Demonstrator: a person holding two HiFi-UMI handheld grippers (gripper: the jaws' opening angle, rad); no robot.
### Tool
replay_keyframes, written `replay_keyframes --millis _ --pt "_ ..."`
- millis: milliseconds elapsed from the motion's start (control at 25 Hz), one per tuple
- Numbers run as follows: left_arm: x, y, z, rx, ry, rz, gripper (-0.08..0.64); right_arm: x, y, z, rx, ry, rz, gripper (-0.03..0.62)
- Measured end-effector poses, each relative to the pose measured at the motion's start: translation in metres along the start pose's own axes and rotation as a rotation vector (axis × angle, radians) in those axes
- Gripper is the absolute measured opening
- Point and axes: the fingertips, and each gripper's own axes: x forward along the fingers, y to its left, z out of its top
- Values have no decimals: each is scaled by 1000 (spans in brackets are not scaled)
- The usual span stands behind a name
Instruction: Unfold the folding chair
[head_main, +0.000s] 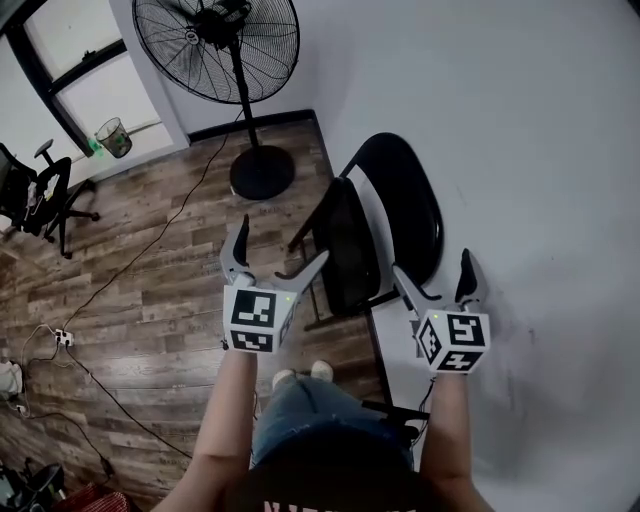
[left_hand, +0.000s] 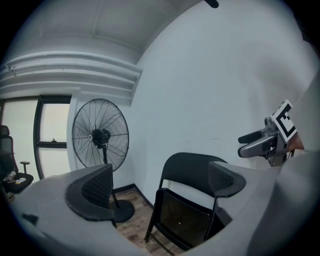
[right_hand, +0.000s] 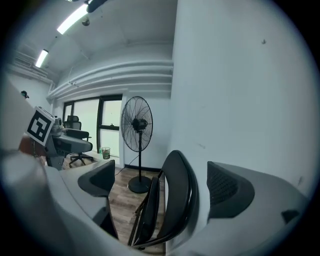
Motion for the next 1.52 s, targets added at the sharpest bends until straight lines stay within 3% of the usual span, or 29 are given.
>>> replay_keyframes --millis 360,600,800,920,1000,1040,1320,1520 --pt "33 -12 -18 -9 48 -99 569 41 -23 -75 80 177 -29 569" --pt "45 -12 -29 -19 75 -107 569 68 -20 -116 189 247 7 558" --pt "51 -13 -38 -40 98 -113 569 71 -32 -123 195 214 -78 476" --pt "55 -19 -46 -60 117 -124 569 68 -46 -124 203 255 -173 330" --pt "57 -26 -53 -72 131 -138 569 63 -56 -126 202 283 -233 199" --pt "58 -30 -56 -77 138 -145 569 61 -58 -127 209 290 -245 178" --pt "82 -46 -89 -135 219 -187 569 63 -60 -129 142 276 -252 170" --pt "123 -65 -133 -261 327 -244 568 60 -59 -129 124 264 -248 172"
